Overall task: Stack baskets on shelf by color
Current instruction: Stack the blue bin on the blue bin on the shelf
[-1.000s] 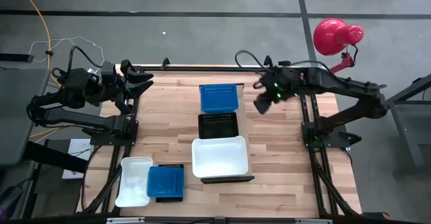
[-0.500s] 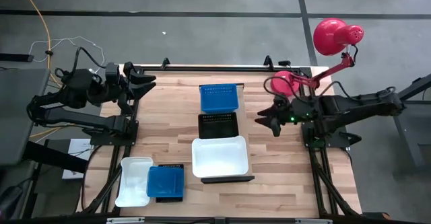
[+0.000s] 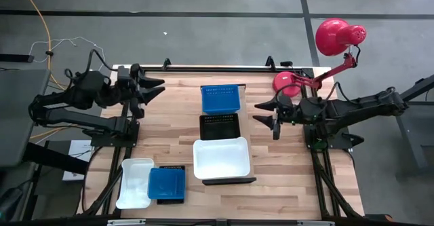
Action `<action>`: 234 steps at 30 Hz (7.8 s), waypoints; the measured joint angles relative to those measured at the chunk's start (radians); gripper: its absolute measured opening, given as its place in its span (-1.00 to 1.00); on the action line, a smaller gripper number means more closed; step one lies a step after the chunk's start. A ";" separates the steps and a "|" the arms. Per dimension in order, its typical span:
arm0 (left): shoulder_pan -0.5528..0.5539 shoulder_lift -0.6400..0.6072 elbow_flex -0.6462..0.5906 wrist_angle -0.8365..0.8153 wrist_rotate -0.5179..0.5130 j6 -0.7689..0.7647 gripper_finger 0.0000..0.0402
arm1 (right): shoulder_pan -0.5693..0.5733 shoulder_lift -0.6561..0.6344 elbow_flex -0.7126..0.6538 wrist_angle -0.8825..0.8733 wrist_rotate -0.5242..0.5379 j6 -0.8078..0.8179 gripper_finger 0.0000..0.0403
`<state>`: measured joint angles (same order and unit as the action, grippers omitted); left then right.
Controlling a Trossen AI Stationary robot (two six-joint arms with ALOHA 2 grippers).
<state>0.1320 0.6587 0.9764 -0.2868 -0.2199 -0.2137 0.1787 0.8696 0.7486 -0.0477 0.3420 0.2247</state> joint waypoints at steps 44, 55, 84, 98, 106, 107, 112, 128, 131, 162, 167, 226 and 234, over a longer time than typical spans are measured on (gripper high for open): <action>-0.806 0.648 0.288 -1.040 0.187 -1.653 -0.41 | 0.000 0.001 0.000 0.067 0.000 -0.025 0.01; -0.892 0.778 0.310 -0.970 0.159 -1.954 -0.41 | -0.049 0.001 0.000 0.066 0.000 -0.025 0.01; -0.861 0.927 0.328 -0.996 0.194 -1.976 -0.71 | -0.088 0.001 0.000 0.044 -0.004 -0.024 0.01; -0.852 0.653 0.328 -1.207 -0.020 -1.932 -0.99 | -0.088 0.001 0.000 0.041 -0.005 -0.015 0.01; -0.794 0.386 0.328 -1.282 -0.309 -1.863 -1.00 | -0.088 0.001 0.000 0.044 -0.005 -0.016 0.01; -0.772 0.358 0.328 -1.284 -0.366 -1.842 -1.00 | -0.088 0.001 0.000 0.044 -0.005 -0.016 0.01; -0.601 0.258 0.368 -1.280 -0.589 -1.658 -1.00 | -0.087 0.001 0.000 0.050 -0.005 -0.015 0.01; 0.067 0.496 0.406 -0.441 -0.233 -0.652 -1.00 | -0.088 0.001 0.000 0.052 0.025 0.082 0.01; 0.132 0.582 0.406 -0.351 -0.151 -0.631 -1.00 | -0.087 0.001 0.000 0.052 0.025 0.081 0.01; 0.120 0.734 0.405 -0.442 -0.207 -0.834 -1.00 | -0.088 0.001 0.000 0.052 0.043 0.055 0.01; 0.115 0.734 0.405 -0.441 -0.222 -0.874 -0.91 | -0.087 0.001 0.000 0.052 0.048 0.055 0.01; 0.090 0.918 0.406 -0.053 -0.449 -0.490 -1.00 | -0.088 0.001 0.000 0.083 0.084 0.037 0.01; 0.099 0.983 0.404 -0.059 -0.426 -0.495 -1.00 | -0.087 0.000 0.000 0.083 0.084 0.045 0.01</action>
<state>0.2306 1.6420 1.3808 -0.3462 -0.6462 -0.7091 0.0914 0.8700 0.7490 0.0353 0.4255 0.2702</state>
